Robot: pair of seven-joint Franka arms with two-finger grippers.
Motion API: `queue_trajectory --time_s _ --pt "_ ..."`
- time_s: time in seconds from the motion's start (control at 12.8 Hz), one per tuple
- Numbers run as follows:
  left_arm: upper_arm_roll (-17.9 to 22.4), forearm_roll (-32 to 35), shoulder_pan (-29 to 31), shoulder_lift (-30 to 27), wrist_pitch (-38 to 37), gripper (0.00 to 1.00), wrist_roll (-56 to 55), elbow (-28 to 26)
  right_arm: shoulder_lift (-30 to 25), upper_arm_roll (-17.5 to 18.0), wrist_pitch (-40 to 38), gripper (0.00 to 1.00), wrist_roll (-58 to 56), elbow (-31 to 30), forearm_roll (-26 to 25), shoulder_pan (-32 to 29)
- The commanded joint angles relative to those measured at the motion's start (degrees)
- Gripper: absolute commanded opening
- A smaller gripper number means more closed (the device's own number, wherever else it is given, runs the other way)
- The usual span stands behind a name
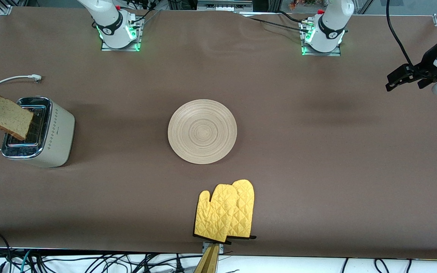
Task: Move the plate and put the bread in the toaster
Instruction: 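Lower the bread slice into the toaster slot with the right gripper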
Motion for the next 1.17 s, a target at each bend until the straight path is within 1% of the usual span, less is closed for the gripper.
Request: queue_trajectory --time_s 0.0,0.55,1.09 --pt "0.0 -1.2 0.1 0.8 -1.3 1.0 -0.6 1.9 0.8 0.4 -1.3 0.0 -0.1 1.1 -0.4 -0.1" --pt "0.0 -1.2 0.3 0.8 -1.3 1.0 -0.5 1.8 1.4 0.4 -1.3 0.0 0.0 0.6 -0.8 -0.2" --pt "0.0 -1.2 0.4 0.8 -1.3 1.0 -0.5 1.9 3.7 0.4 -1.3 0.0 -0.1 0.6 -0.8 -0.2"
